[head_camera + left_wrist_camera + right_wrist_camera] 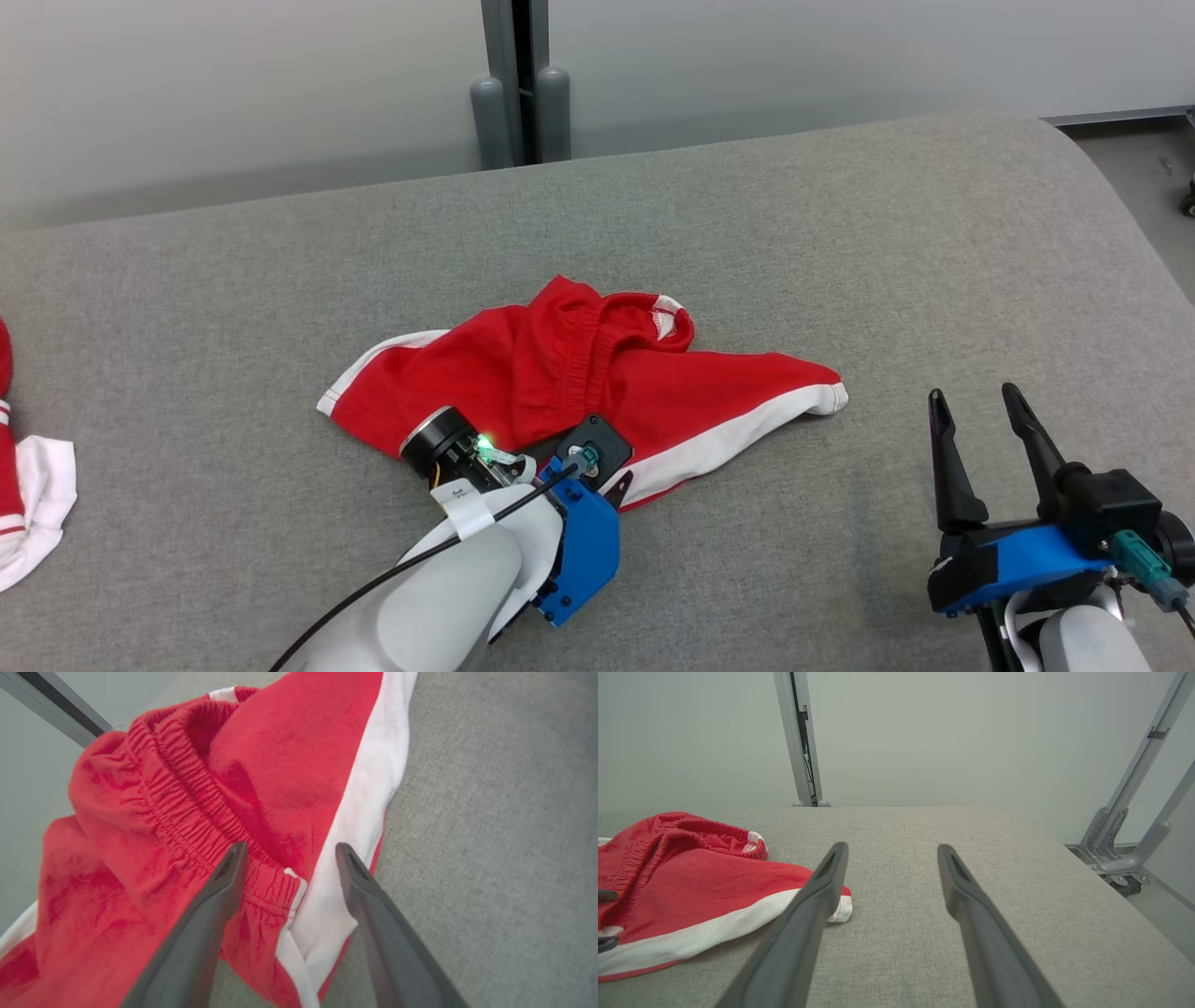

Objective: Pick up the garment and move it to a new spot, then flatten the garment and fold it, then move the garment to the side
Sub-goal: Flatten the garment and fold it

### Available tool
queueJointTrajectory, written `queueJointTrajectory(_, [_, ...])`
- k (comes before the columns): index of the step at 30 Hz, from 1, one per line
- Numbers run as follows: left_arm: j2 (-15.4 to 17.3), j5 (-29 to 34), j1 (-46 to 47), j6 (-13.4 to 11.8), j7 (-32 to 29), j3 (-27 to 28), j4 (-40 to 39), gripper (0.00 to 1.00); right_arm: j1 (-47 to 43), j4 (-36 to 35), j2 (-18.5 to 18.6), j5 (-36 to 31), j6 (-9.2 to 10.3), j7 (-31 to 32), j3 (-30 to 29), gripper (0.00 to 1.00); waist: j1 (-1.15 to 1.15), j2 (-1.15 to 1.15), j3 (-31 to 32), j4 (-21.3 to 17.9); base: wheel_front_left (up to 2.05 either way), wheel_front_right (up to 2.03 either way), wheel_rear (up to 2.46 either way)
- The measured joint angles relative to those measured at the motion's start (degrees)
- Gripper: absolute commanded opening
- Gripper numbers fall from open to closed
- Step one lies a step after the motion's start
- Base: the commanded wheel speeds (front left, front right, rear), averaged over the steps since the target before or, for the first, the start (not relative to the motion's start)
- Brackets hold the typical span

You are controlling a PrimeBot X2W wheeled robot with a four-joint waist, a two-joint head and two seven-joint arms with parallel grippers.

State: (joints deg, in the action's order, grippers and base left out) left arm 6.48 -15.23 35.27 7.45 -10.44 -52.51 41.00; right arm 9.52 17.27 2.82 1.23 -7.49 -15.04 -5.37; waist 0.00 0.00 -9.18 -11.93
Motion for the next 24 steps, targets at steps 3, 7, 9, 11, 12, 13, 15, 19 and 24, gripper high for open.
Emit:
queueJointTrajectory(3, [0.88, 0.21, 1.44, 0.0, -1.69, -1.67, 1.03, 1.0, 0.31, 0.1, -0.01, 0.46, 0.0, 0.0, 0.24, 1.0, 0.0, 0.0, -0.1, 0.42, 0.0, 0.0, 0.0])
queueJointTrajectory(7, [1.48, 0.82, 2.49, -0.21, -2.21, -2.08, 1.6, 1.0, 0.53, 0.11, -0.01, 0.83, 0.0, 0.0, 0.7, 1.0, 0.0, 0.0, -0.06, 0.8, 0.0, 0.0, 0.0])
queueJointTrajectory(9, [1.78, 1.8, 2.82, -0.38, -2.36, -2.78, 1.97, 1.0, 0.55, 0.12, -0.01, 0.97, 0.0, 0.0, 1.08, 1.0, 0.0, 0.0, -0.08, 0.98, 0.0, 0.0, 0.0])
queueJointTrajectory(11, [1.9, 2.22, 2.91, -0.38, -2.65, -3.67, 2.52, 1.0, 0.58, 0.19, -0.02, 0.99, 0.0, 0.0, 1.35, 1.0, 0.0, 0.0, -0.07, 1.04, 0.0, 0.0, 0.0])
queueJointTrajectory(12, [1.82, 2.19, 2.91, -0.38, -2.9, -3.88, 2.76, 1.0, 0.58, 0.22, -0.01, 1.02, 0.0, 0.0, 1.43, 1.0, 0.0, 0.0, -0.06, 1.04, 0.0, 0.0, 0.0])
queueJointTrajectory(13, [1.7, 2.12, 2.91, -0.38, -2.93, -3.96, 2.85, 1.0, 0.58, 0.23, -0.01, 1.08, 0.0, 0.0, 1.48, 1.0, 0.0, 0.0, -0.07, 1.01, 0.0, 0.0, 0.0])
queueJointTrajectory(15, [1.41, 2.02, 2.91, -0.9, -2.35, -3.89, 2.98, 0.58, 0.59, 0.24, -0.01, 1.29, 0.0, 0.0, 1.64, 1.0, 0.0, 0.0, -0.16, 0.91, 0.0, 0.0, 0.0])
queueJointTrajectory(19, [0.83, 1.37, 2.92, -2.52, 0.03, -3.1, 2.89, 0.0, 0.79, 0.14, -0.01, 1.46, 0.0, 0.0, 1.43, 1.0, 0.0, 0.0, -0.36, 0.79, 0.0, 0.0, 0.0])
queueJointTrajectory(24, [0.07, -3.15, 1.9, -5.03, 6.46, 1.65, 0.46, 0.0, 0.79, -0.11, -0.01, 1.45, 0.0, 0.0, 0.44, 1.0, 0.0, 0.0, -0.41, 1.35, 0.0, 0.0, 0.0])
